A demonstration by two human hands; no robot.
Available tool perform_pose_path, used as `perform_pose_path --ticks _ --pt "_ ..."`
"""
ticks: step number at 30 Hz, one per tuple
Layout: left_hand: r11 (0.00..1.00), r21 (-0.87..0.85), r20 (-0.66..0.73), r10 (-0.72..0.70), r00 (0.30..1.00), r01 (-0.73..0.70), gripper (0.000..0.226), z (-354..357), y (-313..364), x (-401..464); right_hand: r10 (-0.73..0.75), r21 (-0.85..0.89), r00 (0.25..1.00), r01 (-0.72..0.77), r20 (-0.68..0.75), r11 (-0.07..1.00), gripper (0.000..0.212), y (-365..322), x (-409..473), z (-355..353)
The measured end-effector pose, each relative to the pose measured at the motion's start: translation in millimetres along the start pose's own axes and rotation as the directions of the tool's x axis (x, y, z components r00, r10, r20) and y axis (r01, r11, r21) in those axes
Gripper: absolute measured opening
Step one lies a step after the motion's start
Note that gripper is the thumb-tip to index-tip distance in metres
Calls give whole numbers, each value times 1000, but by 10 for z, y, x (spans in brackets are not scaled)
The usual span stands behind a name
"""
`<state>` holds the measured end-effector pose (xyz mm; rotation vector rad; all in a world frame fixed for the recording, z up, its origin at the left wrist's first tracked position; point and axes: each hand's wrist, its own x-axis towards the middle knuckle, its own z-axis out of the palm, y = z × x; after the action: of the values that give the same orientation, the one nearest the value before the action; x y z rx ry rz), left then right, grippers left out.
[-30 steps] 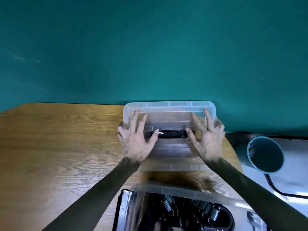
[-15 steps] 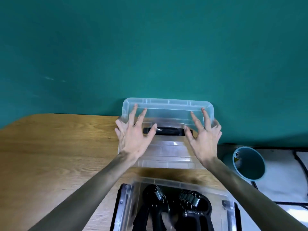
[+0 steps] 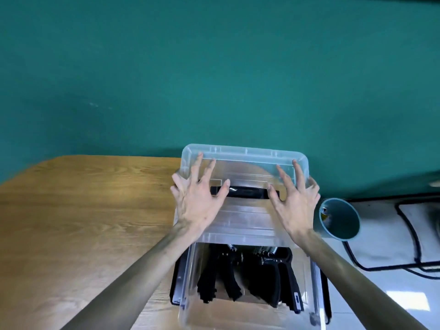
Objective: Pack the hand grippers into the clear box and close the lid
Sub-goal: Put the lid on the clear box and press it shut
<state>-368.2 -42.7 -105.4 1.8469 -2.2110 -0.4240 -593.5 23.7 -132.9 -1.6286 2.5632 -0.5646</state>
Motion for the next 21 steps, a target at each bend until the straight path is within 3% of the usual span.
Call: perform_pose_path --ticks 10,14,21 --pt "996 82 219 28 975 -47 73 216 -115 -1105 106 -56 990 -101 88 993 60 308 -1349 -34" --pt "993 104 211 32 977 -54 73 365 -103 -1427 83 -76 996 -79 42 994 47 509 -1691 -10" --pt "988 144 157 25 987 -48 66 474 -98 -1652 73 -152 993 -58 96 987 49 573 -1868 -75"
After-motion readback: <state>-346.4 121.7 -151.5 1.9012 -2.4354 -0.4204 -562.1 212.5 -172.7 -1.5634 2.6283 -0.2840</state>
